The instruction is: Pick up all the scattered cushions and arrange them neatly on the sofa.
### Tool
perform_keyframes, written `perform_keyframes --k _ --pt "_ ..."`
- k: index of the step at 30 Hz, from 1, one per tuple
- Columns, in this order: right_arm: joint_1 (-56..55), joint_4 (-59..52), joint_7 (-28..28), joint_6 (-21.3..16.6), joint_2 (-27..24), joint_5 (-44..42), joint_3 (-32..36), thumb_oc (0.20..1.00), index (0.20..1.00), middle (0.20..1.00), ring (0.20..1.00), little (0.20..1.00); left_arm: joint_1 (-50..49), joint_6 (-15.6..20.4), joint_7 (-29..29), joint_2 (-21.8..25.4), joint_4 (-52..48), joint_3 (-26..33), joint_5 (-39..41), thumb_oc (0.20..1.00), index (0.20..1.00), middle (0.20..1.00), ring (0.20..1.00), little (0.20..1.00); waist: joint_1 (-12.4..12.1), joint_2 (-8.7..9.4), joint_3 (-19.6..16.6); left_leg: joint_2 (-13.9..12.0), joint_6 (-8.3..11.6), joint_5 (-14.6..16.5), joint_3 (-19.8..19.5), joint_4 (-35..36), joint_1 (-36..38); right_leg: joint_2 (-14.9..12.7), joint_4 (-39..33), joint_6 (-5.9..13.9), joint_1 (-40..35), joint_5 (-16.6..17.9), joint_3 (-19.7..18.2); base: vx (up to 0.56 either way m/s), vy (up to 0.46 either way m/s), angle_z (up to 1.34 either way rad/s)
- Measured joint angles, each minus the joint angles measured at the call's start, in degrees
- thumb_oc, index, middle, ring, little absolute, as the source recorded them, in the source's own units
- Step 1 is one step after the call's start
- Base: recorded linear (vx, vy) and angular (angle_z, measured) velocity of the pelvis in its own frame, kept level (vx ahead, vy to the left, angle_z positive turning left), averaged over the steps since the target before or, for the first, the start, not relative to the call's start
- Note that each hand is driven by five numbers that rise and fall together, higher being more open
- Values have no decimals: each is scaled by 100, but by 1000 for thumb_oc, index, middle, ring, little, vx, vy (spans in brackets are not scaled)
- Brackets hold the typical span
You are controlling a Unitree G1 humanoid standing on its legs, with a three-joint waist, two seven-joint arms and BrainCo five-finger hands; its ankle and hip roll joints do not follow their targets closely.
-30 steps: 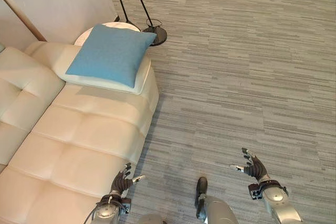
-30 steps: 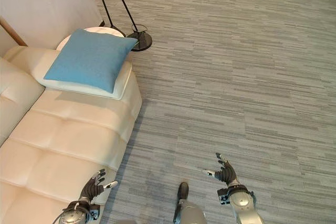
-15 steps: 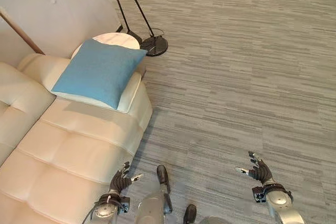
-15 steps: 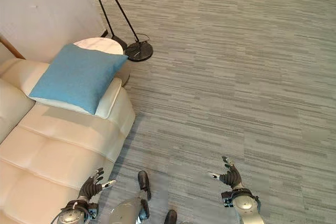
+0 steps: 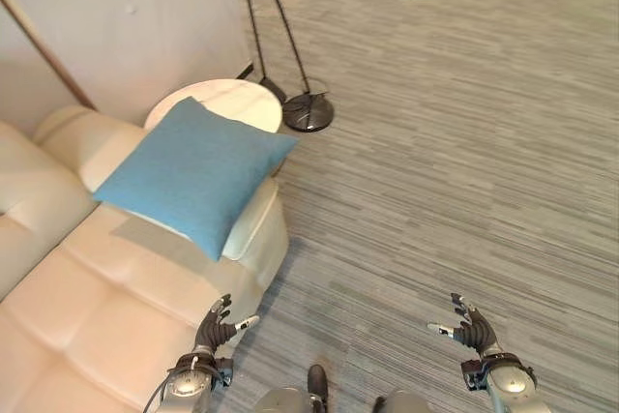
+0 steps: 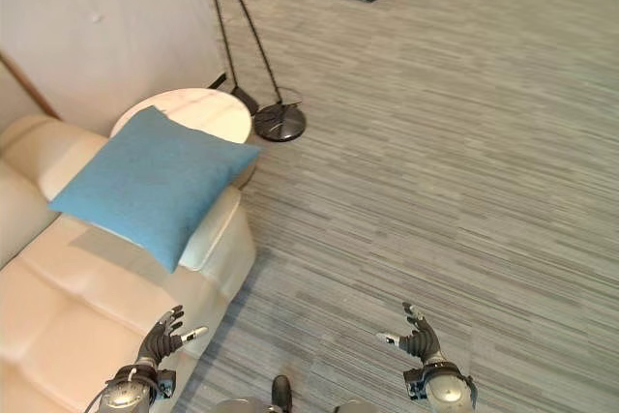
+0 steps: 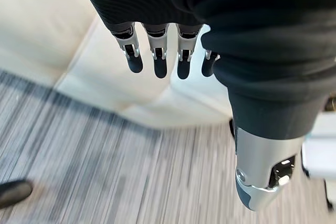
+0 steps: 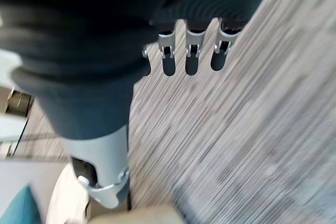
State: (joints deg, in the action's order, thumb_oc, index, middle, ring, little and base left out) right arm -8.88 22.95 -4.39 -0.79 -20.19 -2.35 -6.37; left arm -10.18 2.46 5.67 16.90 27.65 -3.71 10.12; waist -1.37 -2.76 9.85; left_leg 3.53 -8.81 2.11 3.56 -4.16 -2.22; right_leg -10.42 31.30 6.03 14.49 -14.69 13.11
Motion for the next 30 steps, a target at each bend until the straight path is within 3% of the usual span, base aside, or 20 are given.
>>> perform_keyframes --k 2,4,5,6,7,8,9,10,13,16,18,19,20,21,22,24,25,26,28,30 --pt "-30 93 -1 -6 31 -2 -15 1000 1000 1000 1000 1000 23 21 23 72 80 74 1 1000 1000 1000 1000 1000 22 180 23 63 78 19 -233 83 215 181 -1027 162 207 429 -384 426 -130 111" --pt "28 139 -8 4 22 -2 12 1000 1000 1000 1000 1000 -37 25 85 27 247 173 2 1000 1000 1000 1000 1000 84 283 44 121 69 252 -814 82 327 510 -1803 241 469 984 -885 456 -191 136" --pt "-24 164 -17 7 19 -3 41 1000 1000 1000 1000 1000 44 11 117 4 458 181 1 1000 1000 1000 1000 1000 249 330 82 104 174 240 -1156 8 371 727 -2440 391 407 1304 -1517 238 -161 162" --pt "-72 170 -17 8 19 -4 42 1000 1000 1000 1000 1000 -10 7 119 11 472 174 -1 1000 1000 1000 1000 1000 270 381 100 149 179 245 -1432 52 464 745 -2634 339 402 1477 -1545 345 -215 161" --pt "-111 212 -19 9 18 -5 58 1000 1000 1000 1000 1000 -41 7 121 2 485 172 0 1000 1000 1000 1000 1000 267 411 113 137 314 328 -1626 49 550 765 -2680 328 391 1559 -1651 302 -220 162" --pt "-226 357 -11 8 58 -8 64 1000 1000 1000 1000 1000 -137 18 118 52 469 146 0 1000 1000 1000 1000 1000 251 598 67 255 516 452 -1841 19 744 625 -2664 231 244 1751 -1602 302 -219 147" --pt "-198 425 -12 10 53 -16 104 1000 1000 1000 1000 1000 -127 16 124 12 495 150 0 1000 1000 1000 1000 1000 226 610 42 171 518 591 -1984 3 840 618 -2431 31 214 1957 -1440 360 -289 180" --pt "-166 556 -6 2 55 -82 196 1000 1000 1000 1000 1000 -117 16 117 -26 516 112 1 1000 1000 1000 1000 1000 323 558 44 97 645 689 -2014 -229 839 619 -2250 13 175 1955 -1145 155 -124 118" --pt "132 572 -2 -24 -14 -151 397 1000 1000 1000 1000 1000 -118 36 105 -65 421 122 2 1000 1000 1000 1000 1000 258 290 48 -221 1001 605 -1150 -803 598 744 -2302 -221 -42 1940 -811 212 -157 98" --pt "313 371 -14 -143 -101 -232 471 1000 1000 1000 1000 1000 -85 39 81 -85 487 116 11 1000 1000 1000 1000 1000 240 366 93 -528 1158 567 -22 -2286 -98 825 -2656 -710 -453 1986 -664 249 -125 30" --pt "340 364 -18 -136 -106 -233 463 1000 1000 1000 1000 1000 31 45 29 -87 494 93 17 1000 1000 1000 1000 1000 268 455 110 -673 1128 554 620 -2153 -272 797 -3114 -797 -675 1915 -491 289 -11 32" --pt "359 374 -12 -132 -124 -233 464 1000 1000 1000 1000 1000 157 63 -4 -88 480 40 14 1000 1000 1000 1000 1000 204 467 112 -562 1099 530 698 -1558 -324 743 -3402 -642 -782 1789 -397 276 50 31" --pt "362 352 -11 -133 -209 -234 475 1000 1000 1000 1000 1000 211 80 -9 -135 466 -46 14 1000 1000 1000 1000 1000 244 328 135 -754 1123 519 653 -1223 -387 858 -3032 -853 -606 1682 -248 176 42 49" --pt "308 329 -13 -127 -277 -233 519 1000 1000 1000 1000 1000 210 115 -55 -45 293 -195 -3 1000 1000 1000 1000 1000 312 234 170 -983 1270 552 642 -970 -568 768 -1591 -898 -324 1075 -185 296 79 58" --pt "265 436 -24 -16 -321 -232 532 1000 1000 1000 1000 1000 404 59 -99 -68 374 -314 -3 1000 1000 1000 1000 1000 304 159 238 -1038 1219 324 492 -667 -540 853 -1395 -1085 -248 893 -113 223 49 44" --pt "242 359 -25 -52 -270 -227 458 1000 1000 1000 1000 1000 373 45 -120 -61 444 -300 -5 1000 1000 1000 1000 1000 254 274 198 -898 1280 144 662 -512 -805 895 -1921 -1011 -400 904 -207 427 108 15" --pt "293 418 -26 -39 -251 -220 456 1000 1000 1000 1000 1000 382 50 -113 -70 490 -292 -5 1000 1000 1000 1000 1000 226 230 235 -815 1340 53 660 -228 -830 925 -2318 -923 -601 925 -186 550 189 25" --pt "362 604 -33 -4 -277 -219 491 1000 1000 1000 1000 1000 436 59 -107 -174 509 -261 -6 1000 1000 1000 1000 1000 133 2 273 -1073 1421 12 695 425 -871 1173 -2171 -931 -677 866 4 306 130 16" --pt "214 624 -41 22 -220 -215 535 1000 1000 1000 1000 1000 422 51 -96 -127 460 -229 -1 1000 1000 1000 1000 1000 125 34 338 -1293 1416 -302 817 442 -932 1222 -1923 -858 -1036 627 -191 433 216 11" --pt "116 436 -26 -7 -118 -211 503 1000 1000 1000 1000 1000 159 3 -113 -88 448 -146 -4 1000 1000 1000 1000 1000 -29 235 228 -1111 1379 -384 840 206 -839 1057 -2019 -772 -1015 575 -425 332 187 -42"
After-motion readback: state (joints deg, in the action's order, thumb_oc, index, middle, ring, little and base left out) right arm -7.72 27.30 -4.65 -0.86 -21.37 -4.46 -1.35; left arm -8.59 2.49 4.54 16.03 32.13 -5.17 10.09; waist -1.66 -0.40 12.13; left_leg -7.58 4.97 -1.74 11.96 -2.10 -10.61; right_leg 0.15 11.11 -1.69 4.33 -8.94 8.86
